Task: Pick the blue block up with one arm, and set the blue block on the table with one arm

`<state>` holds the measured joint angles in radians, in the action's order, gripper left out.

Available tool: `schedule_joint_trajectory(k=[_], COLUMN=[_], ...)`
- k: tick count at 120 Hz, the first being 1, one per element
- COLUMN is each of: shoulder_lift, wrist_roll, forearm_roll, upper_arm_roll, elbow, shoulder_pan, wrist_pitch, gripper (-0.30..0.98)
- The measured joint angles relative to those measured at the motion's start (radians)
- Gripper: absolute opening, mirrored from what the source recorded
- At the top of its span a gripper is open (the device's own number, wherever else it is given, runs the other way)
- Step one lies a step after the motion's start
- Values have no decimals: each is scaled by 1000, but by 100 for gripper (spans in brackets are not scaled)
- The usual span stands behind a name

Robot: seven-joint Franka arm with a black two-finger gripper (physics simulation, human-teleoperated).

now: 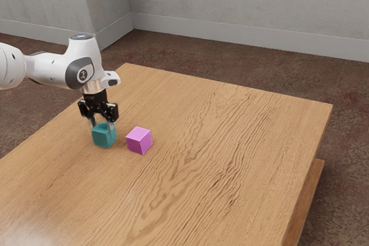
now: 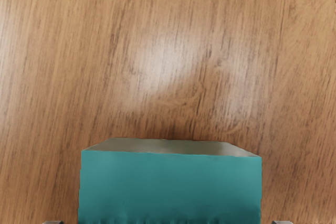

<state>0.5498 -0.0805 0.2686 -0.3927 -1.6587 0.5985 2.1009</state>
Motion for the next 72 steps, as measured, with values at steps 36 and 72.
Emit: schedule_joint_trajectory(k=[36, 72], shoulder_lift=[-150, -410], wrist_roll=[22, 104], forearm_roll=[-28, -176], upper_arm_roll=[-18, -165], elbow=[-3, -6], shoulder_pan=[-5, -10], wrist_pitch=[-29, -243], gripper=[64, 67])
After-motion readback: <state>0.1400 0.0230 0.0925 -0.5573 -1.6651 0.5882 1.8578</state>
